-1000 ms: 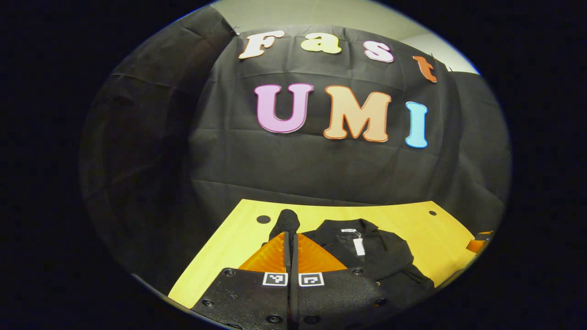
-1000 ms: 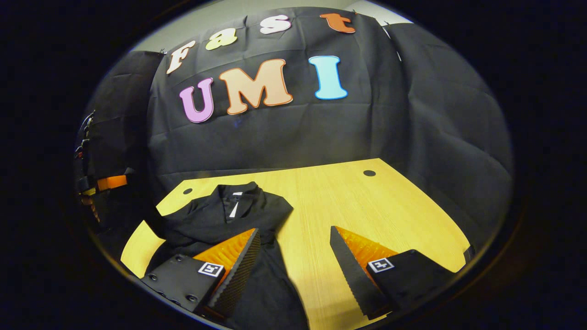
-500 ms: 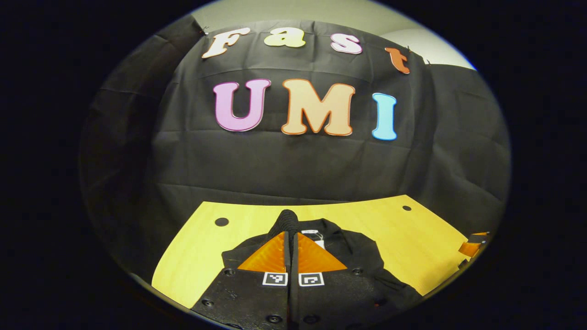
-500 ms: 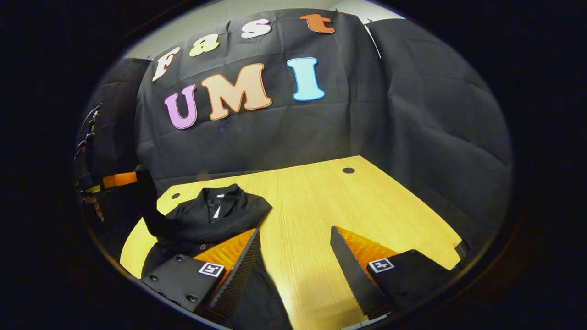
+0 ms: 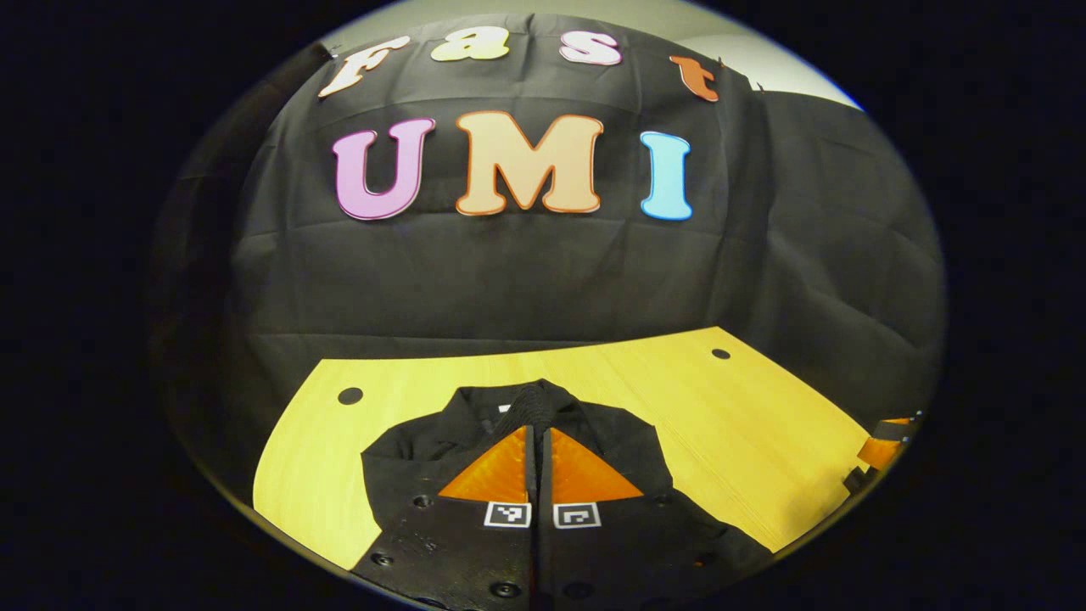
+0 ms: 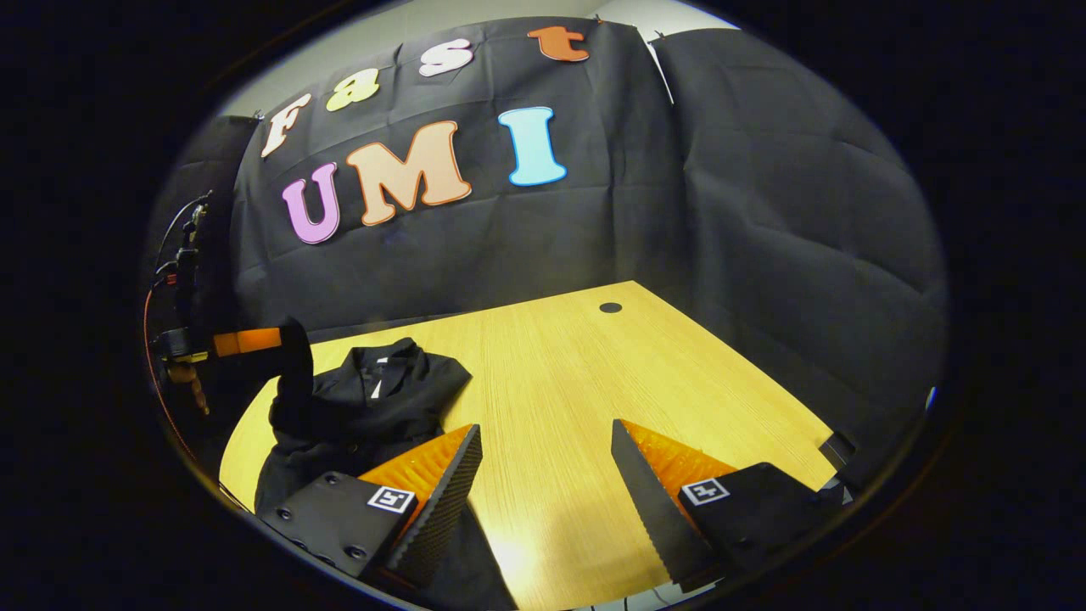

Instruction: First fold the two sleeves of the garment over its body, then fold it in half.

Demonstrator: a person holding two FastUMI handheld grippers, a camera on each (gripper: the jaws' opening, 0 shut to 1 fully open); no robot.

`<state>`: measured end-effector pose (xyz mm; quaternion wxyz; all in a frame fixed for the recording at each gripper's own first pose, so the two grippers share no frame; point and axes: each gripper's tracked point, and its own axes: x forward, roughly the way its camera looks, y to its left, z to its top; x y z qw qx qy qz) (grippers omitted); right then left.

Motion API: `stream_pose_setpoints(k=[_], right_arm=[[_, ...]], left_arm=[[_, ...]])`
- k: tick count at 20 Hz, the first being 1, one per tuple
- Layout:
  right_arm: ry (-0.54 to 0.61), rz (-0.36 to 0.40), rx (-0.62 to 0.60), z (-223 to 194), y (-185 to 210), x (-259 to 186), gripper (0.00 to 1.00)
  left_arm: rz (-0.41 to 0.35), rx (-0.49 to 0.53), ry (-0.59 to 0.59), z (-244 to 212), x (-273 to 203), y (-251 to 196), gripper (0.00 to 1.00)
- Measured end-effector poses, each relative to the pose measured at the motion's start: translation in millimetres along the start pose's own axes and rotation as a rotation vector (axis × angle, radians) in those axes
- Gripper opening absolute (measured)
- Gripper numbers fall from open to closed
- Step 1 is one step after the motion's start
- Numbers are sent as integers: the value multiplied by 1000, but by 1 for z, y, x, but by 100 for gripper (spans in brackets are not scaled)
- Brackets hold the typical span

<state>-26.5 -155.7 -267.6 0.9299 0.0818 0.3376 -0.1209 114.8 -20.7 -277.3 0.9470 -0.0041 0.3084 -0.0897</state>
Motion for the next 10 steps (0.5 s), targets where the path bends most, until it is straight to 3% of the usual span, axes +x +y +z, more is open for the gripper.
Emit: stream_pose_setpoints(k=[1, 6, 7, 8, 9, 10], right_arm=[[2, -5, 5, -2, -3, -1, 98], [14, -2, 14, -9, -7, -1, 98], [14, 10, 11, -10, -6, -2, 98], [14, 25, 1, -11, -4, -1, 94], [15, 40, -12, -13, -1, 1, 98], [15, 63, -24, -13, 2, 3, 98]], left_arm=[[-2, 13, 23, -6, 3, -5, 0], [-10, 59, 81, -21, 16, -26, 0], [-50, 55, 99, -22, 16, -37, 2], [-40, 53, 85, -28, 3, -42, 51], [-25, 57, 54, -12, 3, -38, 100], [-1, 59, 23, -6, -1, -34, 92]])
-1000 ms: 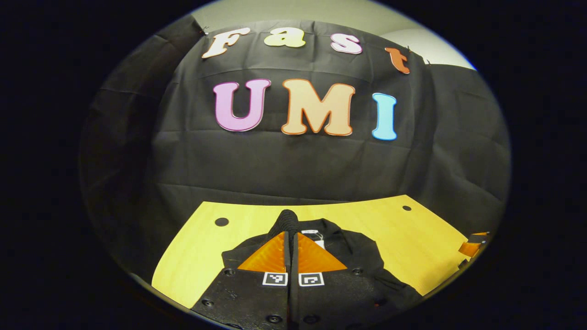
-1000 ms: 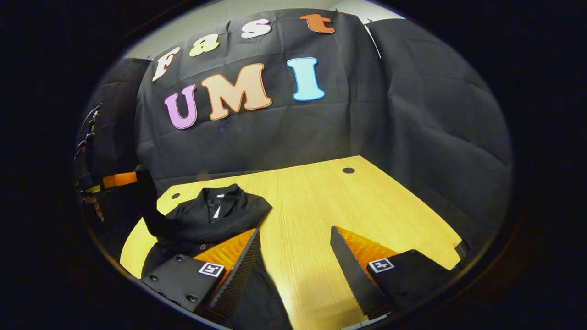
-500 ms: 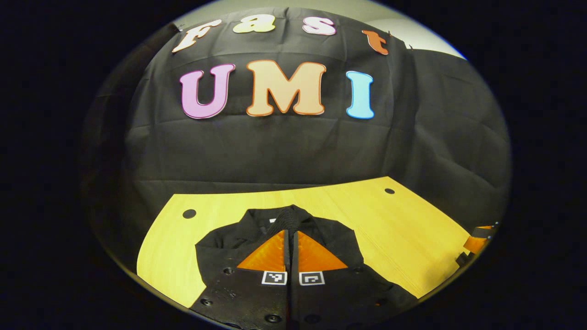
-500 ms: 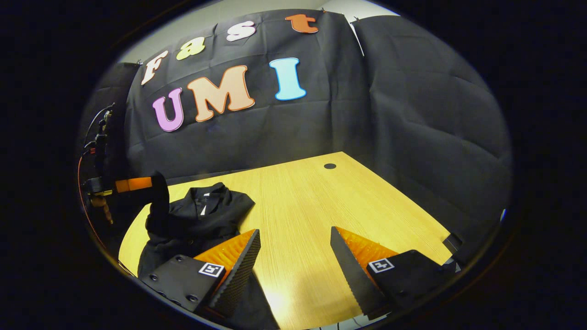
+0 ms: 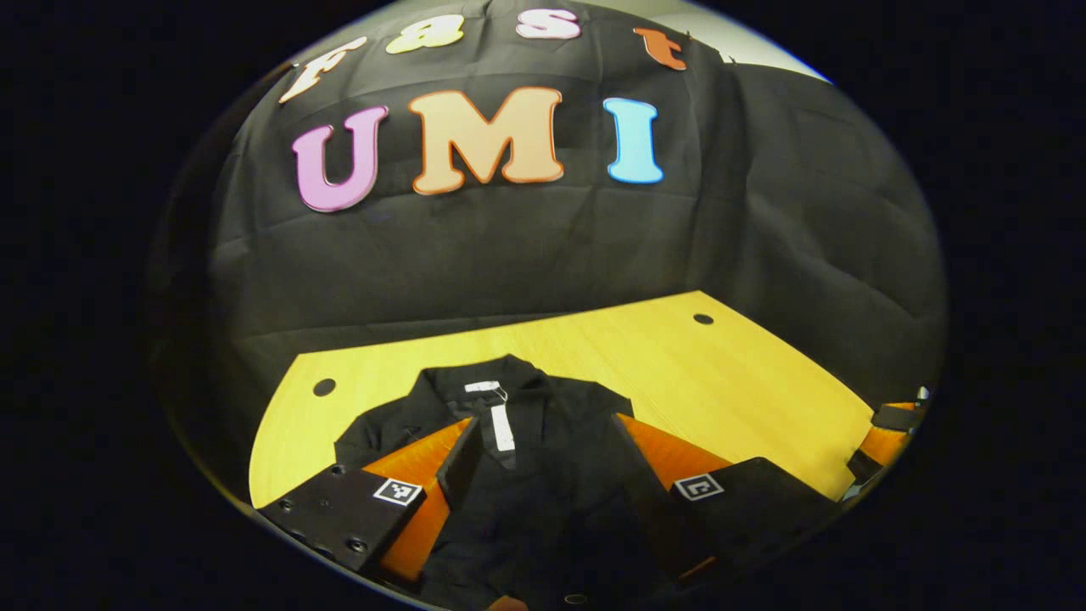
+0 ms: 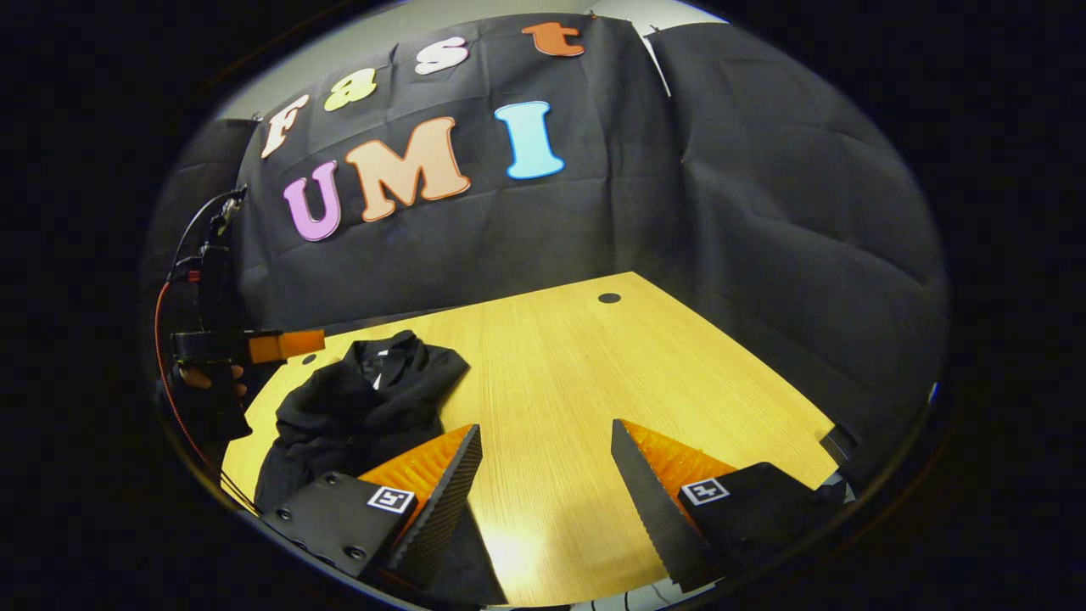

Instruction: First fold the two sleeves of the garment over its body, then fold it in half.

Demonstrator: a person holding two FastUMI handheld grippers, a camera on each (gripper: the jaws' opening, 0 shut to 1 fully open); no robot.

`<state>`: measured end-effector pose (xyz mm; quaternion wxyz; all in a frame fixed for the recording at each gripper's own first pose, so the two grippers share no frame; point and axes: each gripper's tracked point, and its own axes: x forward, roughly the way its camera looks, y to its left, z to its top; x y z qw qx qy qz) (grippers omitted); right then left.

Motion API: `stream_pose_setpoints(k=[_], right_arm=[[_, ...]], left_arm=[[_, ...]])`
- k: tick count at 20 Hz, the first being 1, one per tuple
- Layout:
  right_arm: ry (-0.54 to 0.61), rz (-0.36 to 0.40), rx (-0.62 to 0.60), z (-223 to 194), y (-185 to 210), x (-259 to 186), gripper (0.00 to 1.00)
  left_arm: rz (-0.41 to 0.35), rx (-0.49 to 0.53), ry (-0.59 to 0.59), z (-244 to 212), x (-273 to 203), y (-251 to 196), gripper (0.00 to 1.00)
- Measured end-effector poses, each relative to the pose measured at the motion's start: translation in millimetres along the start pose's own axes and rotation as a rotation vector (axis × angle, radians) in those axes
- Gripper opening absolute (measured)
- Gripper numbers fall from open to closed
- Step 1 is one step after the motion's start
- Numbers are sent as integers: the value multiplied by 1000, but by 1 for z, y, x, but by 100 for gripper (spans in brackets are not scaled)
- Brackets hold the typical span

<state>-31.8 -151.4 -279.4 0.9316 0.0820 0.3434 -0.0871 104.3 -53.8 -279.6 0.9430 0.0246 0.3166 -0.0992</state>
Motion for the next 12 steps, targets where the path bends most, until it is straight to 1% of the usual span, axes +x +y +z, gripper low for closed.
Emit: stream_pose_setpoints(k=[1, 2, 3, 4, 5, 7, 10, 12], right_arm=[[0, 28, -10, 1, 4, 2, 94], [2, 61, -20, 1, 9, 3, 94], [6, 93, -32, 0, 14, 6, 98], [12, 126, -48, -1, 19, 7, 94], [13, 153, -69, -2, 24, 8, 98], [17, 176, -107, -6, 30, 7, 98], [1, 197, -107, -9, 47, -3, 98], [19, 192, -116, -22, 56, -6, 98]], left_arm=[[29, -2, -20, 3, -11, 6, 93], [62, -6, -37, 2, -23, 12, 94], [98, -13, -38, -1, -36, 21, 94], [137, -25, -36, -9, -48, 30, 94], [171, -41, -39, -13, -62, 39, 94], [222, -71, -33, -28, -90, 55, 94], [286, -62, -2, -58, -127, 82, 94], [302, -77, 26, -79, -149, 94, 94]])
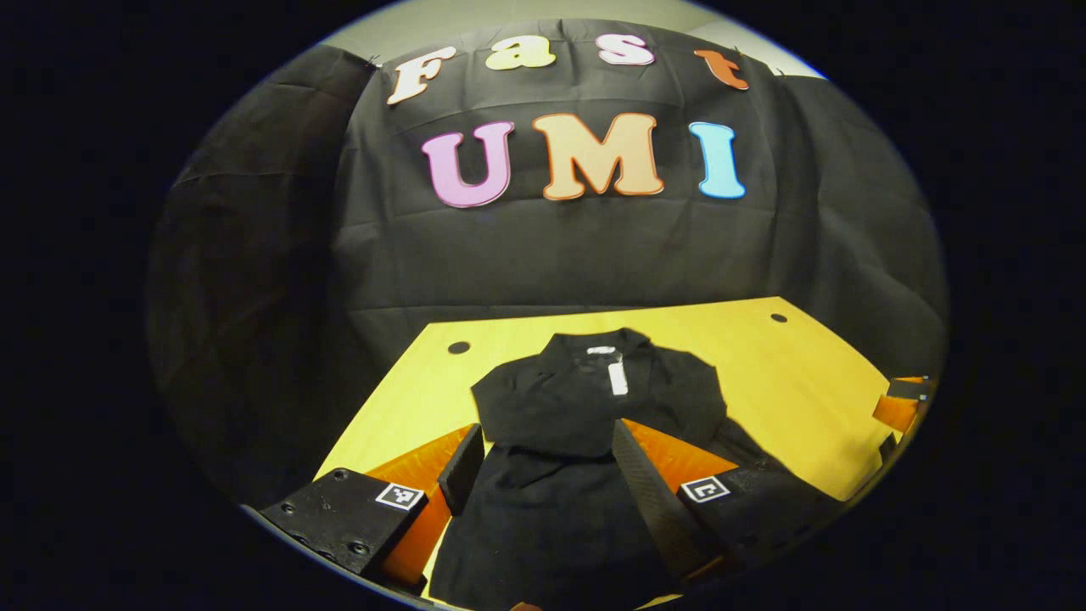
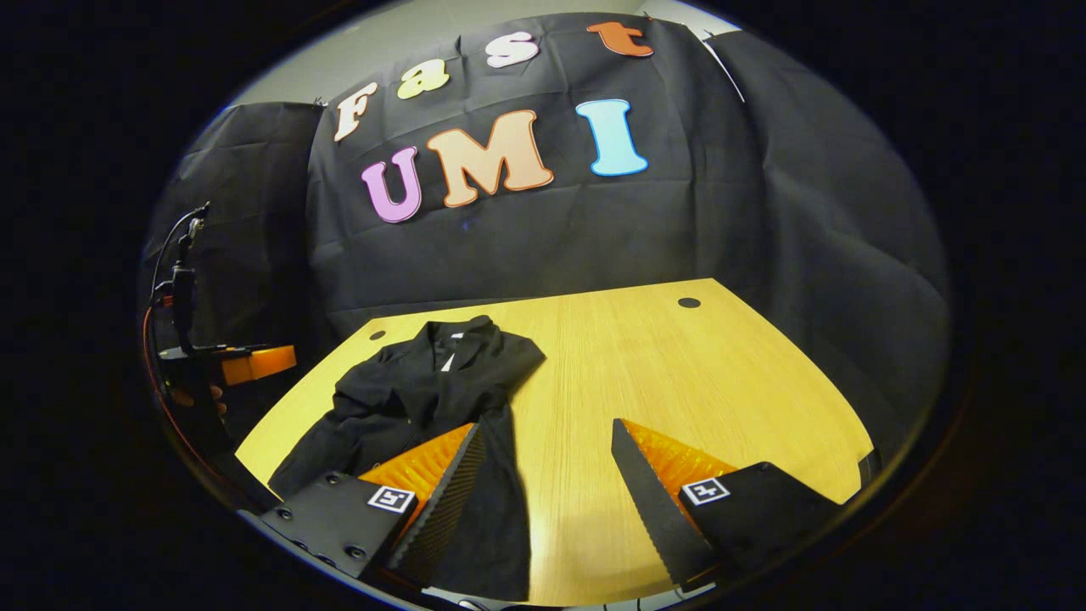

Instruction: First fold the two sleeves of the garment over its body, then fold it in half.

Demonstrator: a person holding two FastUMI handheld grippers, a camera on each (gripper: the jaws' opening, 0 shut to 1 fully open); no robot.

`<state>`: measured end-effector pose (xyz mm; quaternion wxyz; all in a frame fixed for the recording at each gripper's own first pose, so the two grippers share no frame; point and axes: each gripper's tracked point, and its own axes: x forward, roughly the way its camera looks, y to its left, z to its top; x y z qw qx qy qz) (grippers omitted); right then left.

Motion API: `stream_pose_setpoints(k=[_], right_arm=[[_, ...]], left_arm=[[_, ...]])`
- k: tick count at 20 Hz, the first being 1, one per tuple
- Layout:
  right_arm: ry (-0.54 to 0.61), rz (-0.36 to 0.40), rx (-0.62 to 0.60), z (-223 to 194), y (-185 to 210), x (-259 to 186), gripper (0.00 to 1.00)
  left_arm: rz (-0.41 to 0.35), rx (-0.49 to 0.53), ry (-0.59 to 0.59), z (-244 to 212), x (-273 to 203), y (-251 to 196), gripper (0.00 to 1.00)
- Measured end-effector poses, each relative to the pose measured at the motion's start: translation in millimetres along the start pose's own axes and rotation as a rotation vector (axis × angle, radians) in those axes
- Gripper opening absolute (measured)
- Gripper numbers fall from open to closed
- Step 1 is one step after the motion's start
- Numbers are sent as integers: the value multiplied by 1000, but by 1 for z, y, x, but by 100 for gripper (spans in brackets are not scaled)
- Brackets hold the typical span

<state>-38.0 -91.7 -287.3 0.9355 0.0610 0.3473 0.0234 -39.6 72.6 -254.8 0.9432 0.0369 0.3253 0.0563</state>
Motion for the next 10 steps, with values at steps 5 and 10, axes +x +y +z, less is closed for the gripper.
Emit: stream_pose_setpoints(k=[5, 10], right_arm=[[55, -5, -8, -35, 26, -12, 98], [127, -43, -45, -81, 32, -25, 98]], left_arm=[[30, -11, 79, -54, -32, 42, 94], [50, -32, 187, -116, -50, 66, 94]])
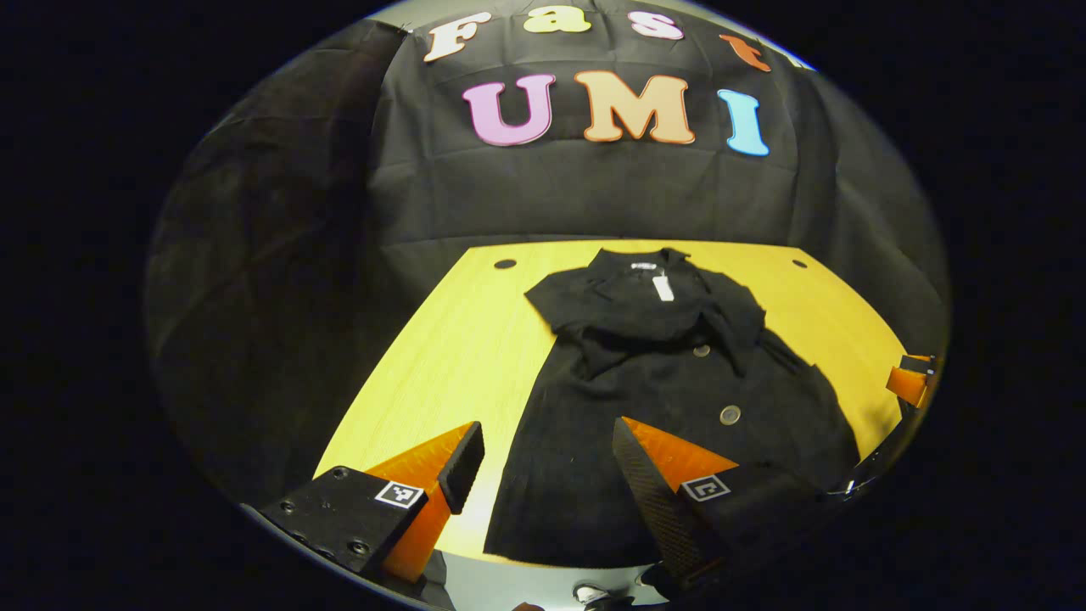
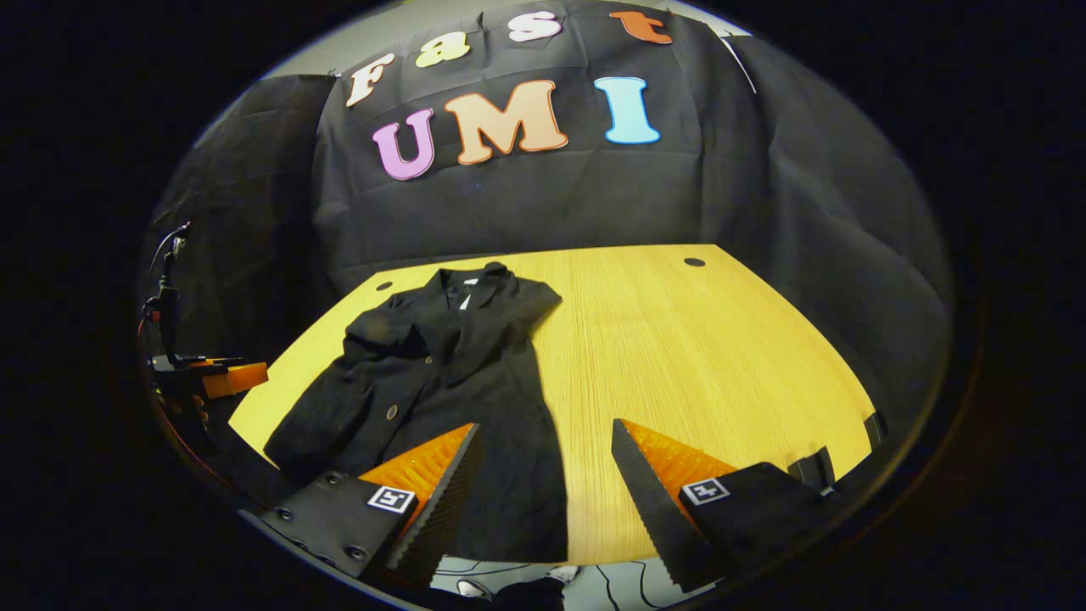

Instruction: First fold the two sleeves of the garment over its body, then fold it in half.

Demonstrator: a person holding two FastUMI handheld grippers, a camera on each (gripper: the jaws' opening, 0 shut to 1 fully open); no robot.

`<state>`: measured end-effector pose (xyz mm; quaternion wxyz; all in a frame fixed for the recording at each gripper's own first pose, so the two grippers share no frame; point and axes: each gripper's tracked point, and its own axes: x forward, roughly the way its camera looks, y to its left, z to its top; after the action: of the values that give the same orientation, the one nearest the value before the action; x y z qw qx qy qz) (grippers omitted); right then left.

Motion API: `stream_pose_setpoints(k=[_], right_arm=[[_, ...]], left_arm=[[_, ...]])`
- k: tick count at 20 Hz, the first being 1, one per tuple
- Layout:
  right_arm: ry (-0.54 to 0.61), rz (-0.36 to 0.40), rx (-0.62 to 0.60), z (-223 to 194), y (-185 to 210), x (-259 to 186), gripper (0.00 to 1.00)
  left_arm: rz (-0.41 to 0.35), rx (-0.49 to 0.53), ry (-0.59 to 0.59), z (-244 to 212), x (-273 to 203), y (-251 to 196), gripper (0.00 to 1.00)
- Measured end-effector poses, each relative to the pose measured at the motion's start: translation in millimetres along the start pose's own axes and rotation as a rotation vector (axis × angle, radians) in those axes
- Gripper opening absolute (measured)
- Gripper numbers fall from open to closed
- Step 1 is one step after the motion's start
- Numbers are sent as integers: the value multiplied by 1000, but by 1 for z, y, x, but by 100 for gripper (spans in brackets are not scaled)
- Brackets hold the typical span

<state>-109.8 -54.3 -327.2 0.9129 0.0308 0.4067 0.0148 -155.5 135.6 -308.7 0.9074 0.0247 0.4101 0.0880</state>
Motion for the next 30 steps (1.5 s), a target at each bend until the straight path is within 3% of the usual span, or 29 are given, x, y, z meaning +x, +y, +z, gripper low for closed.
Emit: stream_pose_setpoints(k=[10, 12, 13, 15, 16, 20, 22, 25, 26, 29, 30], right_arm=[[162, -45, 5, -80, 5, 9, 98], [186, -49, 4, -92, 8, 13, 98], [198, -53, 2, -97, 9, 15, 94], [230, -66, -4, -107, 10, 18, 98], [252, -72, -10, -114, 10, 19, 94], [251, -63, -37, -112, 18, 21, 92], [253, -44, -58, -112, 27, 26, 72], [250, -53, -124, -110, 37, 25, 12], [255, -49, -142, -110, 37, 23, 11], [283, -21, -116, -110, 36, 24, 3], [288, -6, -104, -109, 37, 24, 5]], left_arm=[[17, -2, 192, -101, 4, 24, 95], [14, 3, 206, -109, 6, 25, 95], [7, -9, 211, -111, 4, 23, 95], [-11, -24, 202, -111, 7, 20, 95], [-22, -39, 195, -109, 6, 19, 92], [-75, -54, 161, -110, 7, 13, 82], [-129, -21, 136, -111, 6, 5, 66], [-184, 5, 120, -109, 6, -5, 18], [-185, -2, 122, -109, 6, -2, 2], [-189, -63, 166, -108, 7, -3, 0], [-190, -73, 170, -107, 7, -4, 0]])
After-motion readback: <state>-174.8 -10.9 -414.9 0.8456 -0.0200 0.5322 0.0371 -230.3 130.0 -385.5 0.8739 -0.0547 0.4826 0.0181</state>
